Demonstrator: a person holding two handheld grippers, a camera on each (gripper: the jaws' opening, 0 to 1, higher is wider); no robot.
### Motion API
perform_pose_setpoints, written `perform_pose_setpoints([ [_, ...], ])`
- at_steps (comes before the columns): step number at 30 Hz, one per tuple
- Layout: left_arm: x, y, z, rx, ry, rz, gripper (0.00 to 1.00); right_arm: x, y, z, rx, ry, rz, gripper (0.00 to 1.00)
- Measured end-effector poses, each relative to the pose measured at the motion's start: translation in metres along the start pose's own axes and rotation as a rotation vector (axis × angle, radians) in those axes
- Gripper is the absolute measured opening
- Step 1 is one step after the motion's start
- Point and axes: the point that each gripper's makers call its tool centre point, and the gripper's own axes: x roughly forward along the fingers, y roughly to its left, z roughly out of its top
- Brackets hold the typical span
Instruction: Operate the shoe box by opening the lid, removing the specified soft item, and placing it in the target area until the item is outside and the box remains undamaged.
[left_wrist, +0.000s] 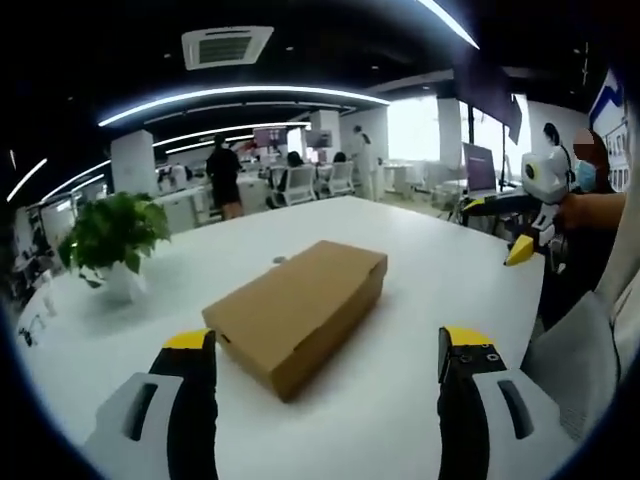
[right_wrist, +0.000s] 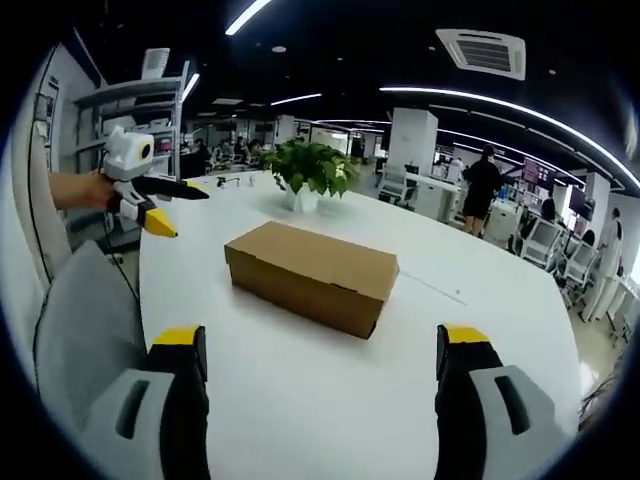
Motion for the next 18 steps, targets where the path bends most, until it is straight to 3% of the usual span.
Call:
perform_pose_setpoints([
  [18, 0.031, 0.018, -0.028, -0.049, 0.040, 0.074, 0.89, 0.049, -0.020, 0.011, -0.011, -0.044, 0.106, 0.85],
])
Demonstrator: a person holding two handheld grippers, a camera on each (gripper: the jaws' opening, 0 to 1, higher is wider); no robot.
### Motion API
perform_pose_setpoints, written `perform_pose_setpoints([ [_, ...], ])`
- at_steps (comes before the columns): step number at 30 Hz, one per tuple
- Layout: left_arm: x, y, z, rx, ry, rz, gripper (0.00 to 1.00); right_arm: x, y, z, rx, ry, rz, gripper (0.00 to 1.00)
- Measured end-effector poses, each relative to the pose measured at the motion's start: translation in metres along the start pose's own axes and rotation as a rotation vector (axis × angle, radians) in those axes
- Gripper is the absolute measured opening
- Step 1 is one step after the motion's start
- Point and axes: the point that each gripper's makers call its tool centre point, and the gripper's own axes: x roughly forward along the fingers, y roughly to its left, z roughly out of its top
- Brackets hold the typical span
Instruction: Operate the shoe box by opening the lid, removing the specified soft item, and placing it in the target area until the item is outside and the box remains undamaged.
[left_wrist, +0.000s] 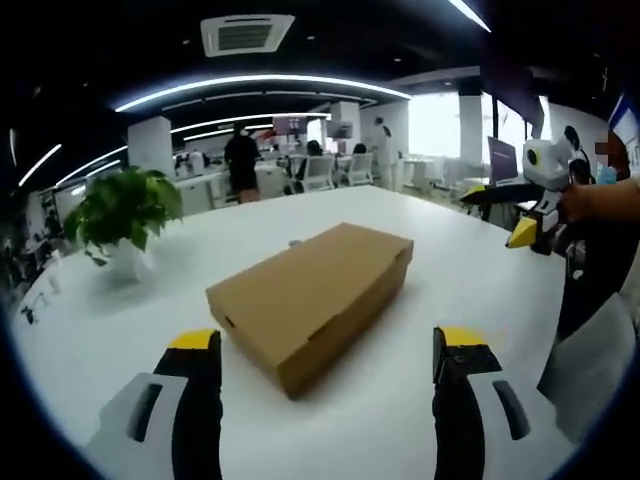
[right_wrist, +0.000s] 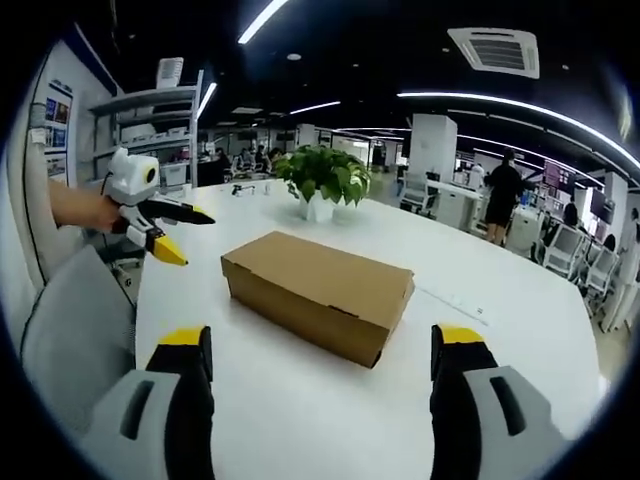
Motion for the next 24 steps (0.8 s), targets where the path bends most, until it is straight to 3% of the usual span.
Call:
perform_pose_setpoints([
  [6, 0.013, 0.007, -0.009, -0.010, 0.014, 0.032, 0.89, 0.018, -0.007, -0.003, -0.011, -0.005, 0.030, 0.83],
  [13, 0.029, 0.010, -0.023, -0.016, 0.048, 0.048, 0.85, 0.044, -0.010, -0.017, -0.062, 0.038, 0.060, 0.76],
  [24, 0.044, 0.021, -0.027, -0.041, 0.054, 0.107, 0.80, 0.071, -0.034, -0.036, -0.054, 0.090, 0.054, 0.72],
])
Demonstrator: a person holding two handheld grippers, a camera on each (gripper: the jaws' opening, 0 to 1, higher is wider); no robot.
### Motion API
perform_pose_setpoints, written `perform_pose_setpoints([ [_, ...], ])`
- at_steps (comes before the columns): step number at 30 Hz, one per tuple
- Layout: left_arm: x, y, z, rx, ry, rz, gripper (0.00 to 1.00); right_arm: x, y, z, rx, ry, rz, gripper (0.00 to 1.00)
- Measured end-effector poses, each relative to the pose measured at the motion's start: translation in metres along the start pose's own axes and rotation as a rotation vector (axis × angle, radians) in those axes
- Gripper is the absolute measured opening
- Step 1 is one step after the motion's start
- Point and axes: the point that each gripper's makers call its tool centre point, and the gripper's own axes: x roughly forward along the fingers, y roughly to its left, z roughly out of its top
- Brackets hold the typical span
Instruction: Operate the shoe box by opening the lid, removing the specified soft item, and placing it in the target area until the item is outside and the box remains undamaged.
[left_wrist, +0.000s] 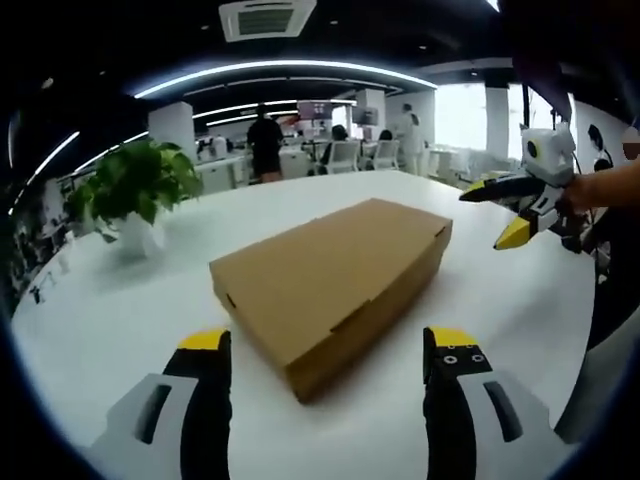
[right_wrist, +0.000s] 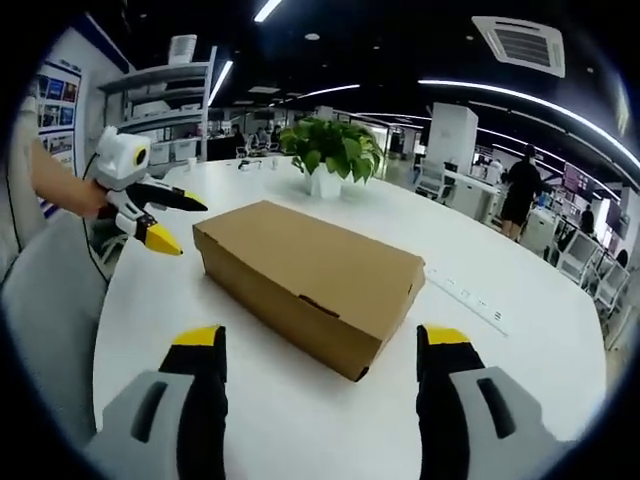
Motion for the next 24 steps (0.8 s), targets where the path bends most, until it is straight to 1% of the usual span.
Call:
perform_pose_setpoints([
  [4, 0.008, 0.002, -0.001, -0.003, 0.004, 0.007, 0.76, 0.011, -0.003, -0.006, 0.011, 0.020, 0.012, 0.70],
  [8, 0.014, 0.004, -0.003, -0.014, 0.015, 0.012, 0.72, 0.021, -0.005, -0.010, 0.003, 0.041, 0.025, 0.67],
  [11, 0.018, 0.004, -0.006, -0.027, 0.031, 0.010, 0.71, 0.028, -0.009, -0.014, 0.007, 0.058, 0.025, 0.65],
  [15, 0.022, 0.007, -0.010, -0.036, 0.041, 0.020, 0.69, 0.034, -0.014, -0.016, 0.012, 0.062, 0.018, 0.62],
  [19, 0.024, 0.007, -0.010, -0.040, 0.046, 0.024, 0.68, 0.040, -0.019, -0.014, 0.005, 0.064, 0.011, 0.55],
  [24, 0.026, 0.010, -0.010, -0.048, 0.051, 0.039, 0.66, 0.048, -0.023, -0.013, -0.011, 0.075, 0.011, 0.52],
])
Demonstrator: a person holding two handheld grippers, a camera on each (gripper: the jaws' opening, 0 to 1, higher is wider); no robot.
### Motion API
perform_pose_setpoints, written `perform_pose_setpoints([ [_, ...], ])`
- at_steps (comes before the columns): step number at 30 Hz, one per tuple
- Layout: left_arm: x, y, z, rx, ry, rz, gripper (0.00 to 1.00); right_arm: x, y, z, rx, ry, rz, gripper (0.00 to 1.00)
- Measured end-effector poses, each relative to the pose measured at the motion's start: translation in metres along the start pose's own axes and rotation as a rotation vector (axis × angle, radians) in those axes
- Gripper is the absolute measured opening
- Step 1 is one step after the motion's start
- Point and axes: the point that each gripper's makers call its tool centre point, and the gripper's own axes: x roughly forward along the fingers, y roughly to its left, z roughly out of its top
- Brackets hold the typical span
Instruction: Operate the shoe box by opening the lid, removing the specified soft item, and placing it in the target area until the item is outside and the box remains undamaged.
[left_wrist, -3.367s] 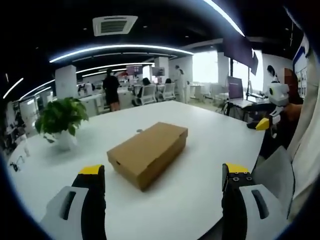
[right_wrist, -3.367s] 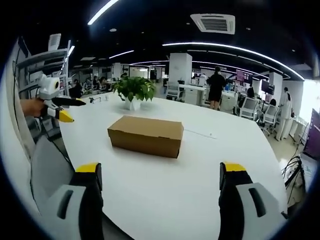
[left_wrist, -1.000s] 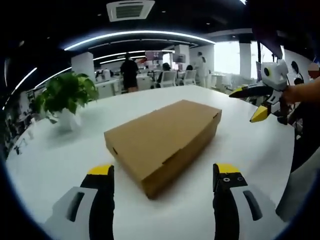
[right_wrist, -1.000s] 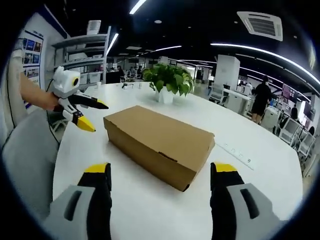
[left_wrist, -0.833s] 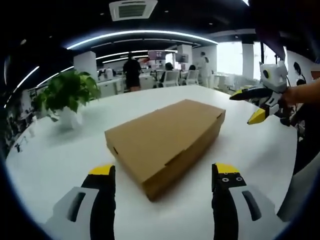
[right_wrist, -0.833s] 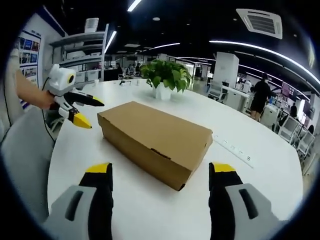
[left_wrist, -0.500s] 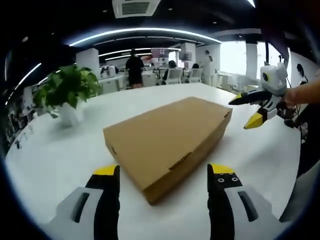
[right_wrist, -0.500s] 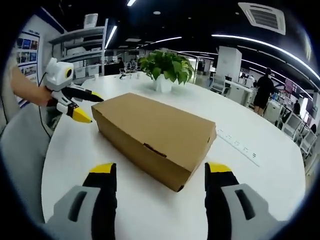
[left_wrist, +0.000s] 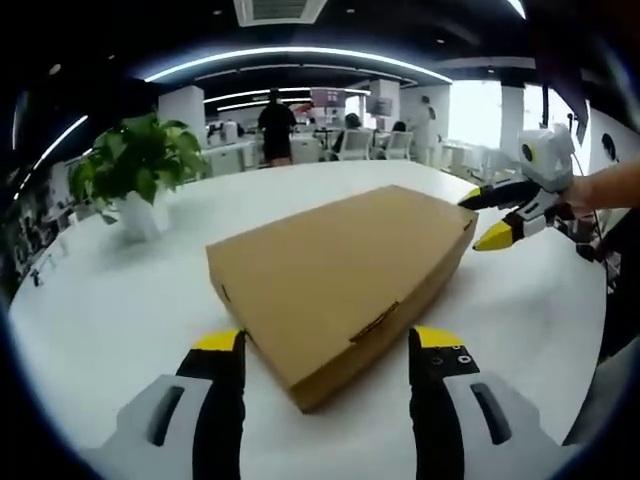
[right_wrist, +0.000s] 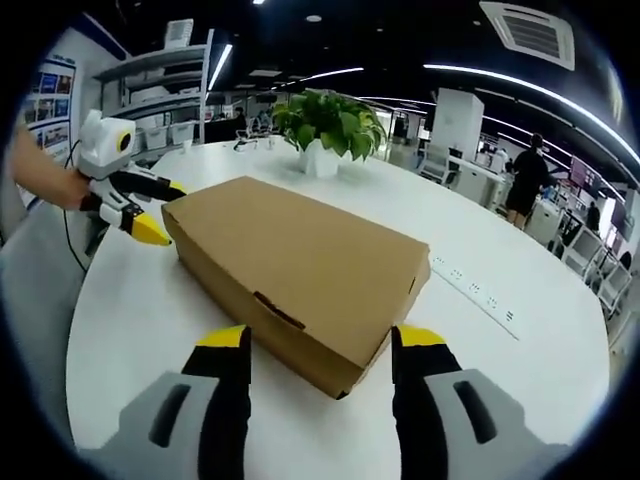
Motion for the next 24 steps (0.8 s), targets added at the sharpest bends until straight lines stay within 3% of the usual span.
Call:
perform_pose_setpoints([
  [14, 0.0030, 0.0045, -0.0034, 0.006, 0.008, 0.028, 0.61, 0.0057, -0.0034, -0.0016, 0.015, 0.005, 0.008, 0.51],
  [24, 0.0016, 0.0080, -0.0039, 0.026, 0.022, 0.006, 0.57, 0.0052, -0.0004, -0.0015, 0.044, 0.013, -0.012, 0.49],
])
